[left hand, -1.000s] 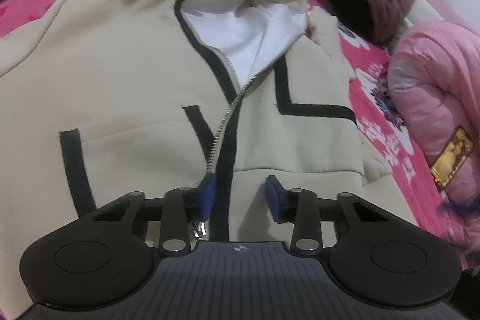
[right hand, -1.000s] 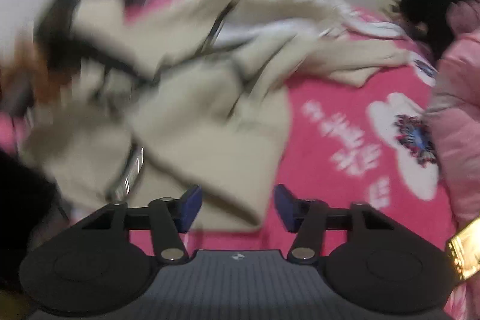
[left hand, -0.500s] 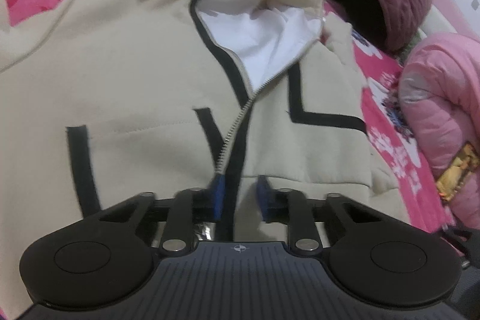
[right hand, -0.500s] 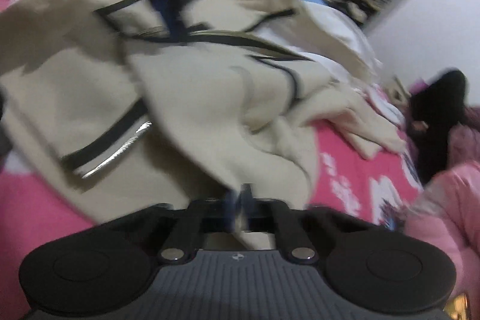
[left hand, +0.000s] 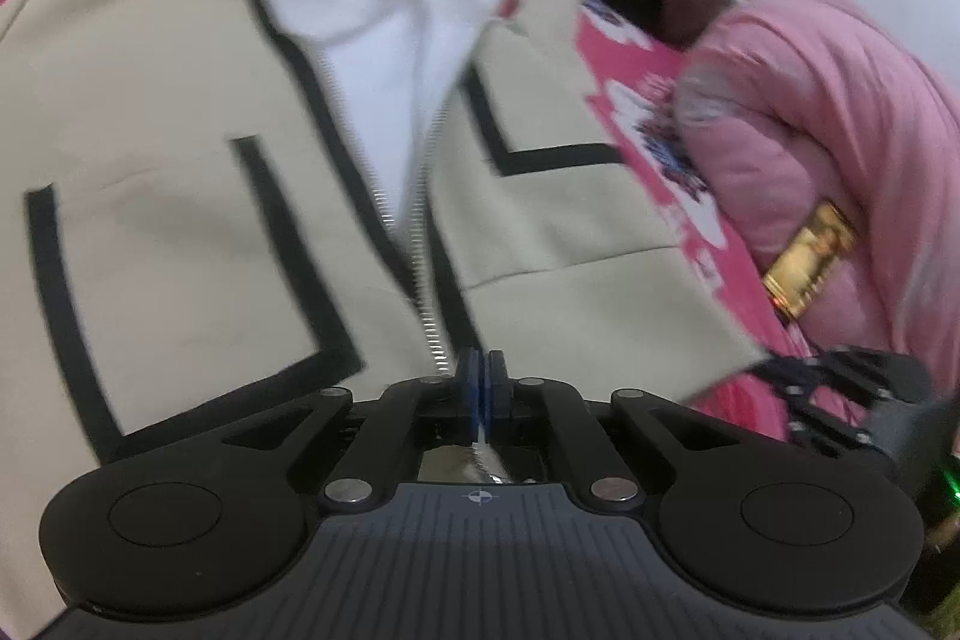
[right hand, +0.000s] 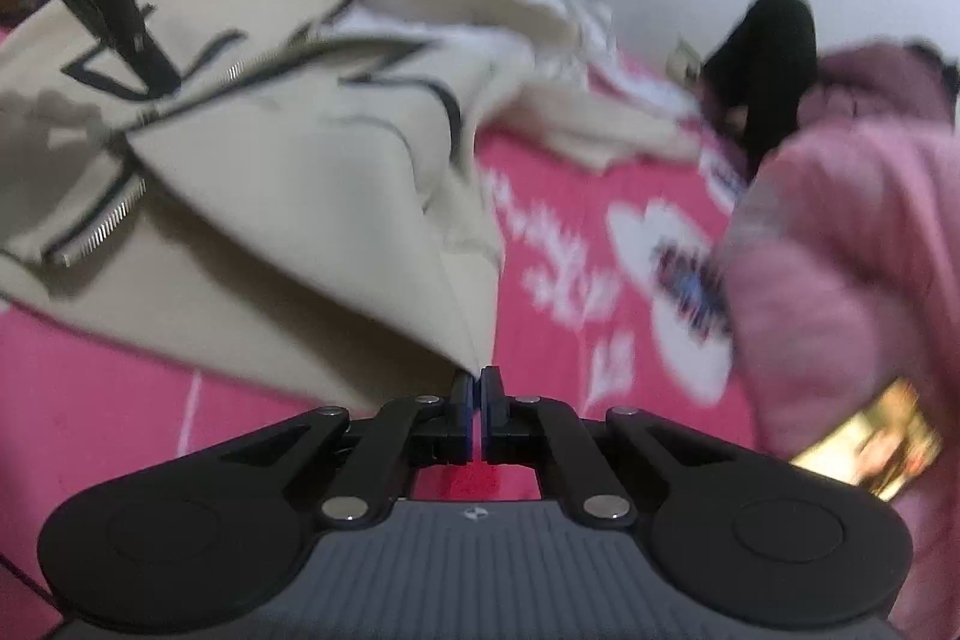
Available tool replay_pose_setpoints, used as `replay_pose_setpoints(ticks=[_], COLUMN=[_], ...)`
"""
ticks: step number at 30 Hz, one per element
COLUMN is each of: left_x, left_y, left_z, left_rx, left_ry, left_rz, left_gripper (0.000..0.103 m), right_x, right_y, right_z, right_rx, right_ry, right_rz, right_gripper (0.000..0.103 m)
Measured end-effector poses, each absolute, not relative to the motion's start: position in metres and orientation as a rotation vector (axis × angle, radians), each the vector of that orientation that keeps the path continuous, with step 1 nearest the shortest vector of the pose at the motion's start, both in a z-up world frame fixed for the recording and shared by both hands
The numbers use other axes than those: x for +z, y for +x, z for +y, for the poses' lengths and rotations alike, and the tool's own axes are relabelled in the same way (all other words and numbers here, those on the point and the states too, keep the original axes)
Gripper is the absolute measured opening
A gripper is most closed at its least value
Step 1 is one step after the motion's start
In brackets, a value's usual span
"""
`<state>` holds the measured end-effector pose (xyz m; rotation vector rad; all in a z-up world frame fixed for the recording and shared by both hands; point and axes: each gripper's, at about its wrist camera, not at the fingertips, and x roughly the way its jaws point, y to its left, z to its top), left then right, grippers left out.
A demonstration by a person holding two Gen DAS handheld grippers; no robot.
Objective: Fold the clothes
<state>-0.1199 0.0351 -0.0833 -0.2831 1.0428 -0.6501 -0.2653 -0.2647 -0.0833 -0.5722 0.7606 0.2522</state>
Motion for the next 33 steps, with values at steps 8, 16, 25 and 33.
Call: replay_pose_setpoints(ticks=[8,16,25,33], left_x=[-0.067,-0.062,-0.063,-0.03], left_y=[-0.089,-0.025,0.005,-0.014], left_z=[-0.005,-0.048,-0.038,0.031], left_rx=[-0.649,-0.594,-0.529,-0.509], left_ry=[-0.096,0.006,-0.237,-0.67], left_rz=[0.883,0.812,0.898,0.869], left_gripper=[0.055,0.057,0.003,0.001], right_x=[-0.086,-0.088,-0.088,-0.056], right_y=[-0.265,-0.266,-0.264,-0.261], right_z=[-0.267,-0.264,-0.254,-0.316], right_rx=[0.229,0.283,0.337,0.283], right_ry=[-0.514,-0.501,-0.522,-0.141], right_rz=[0.763,0.75,0.67,0.701], right_gripper=[0.002,0.015,0.004,0.002])
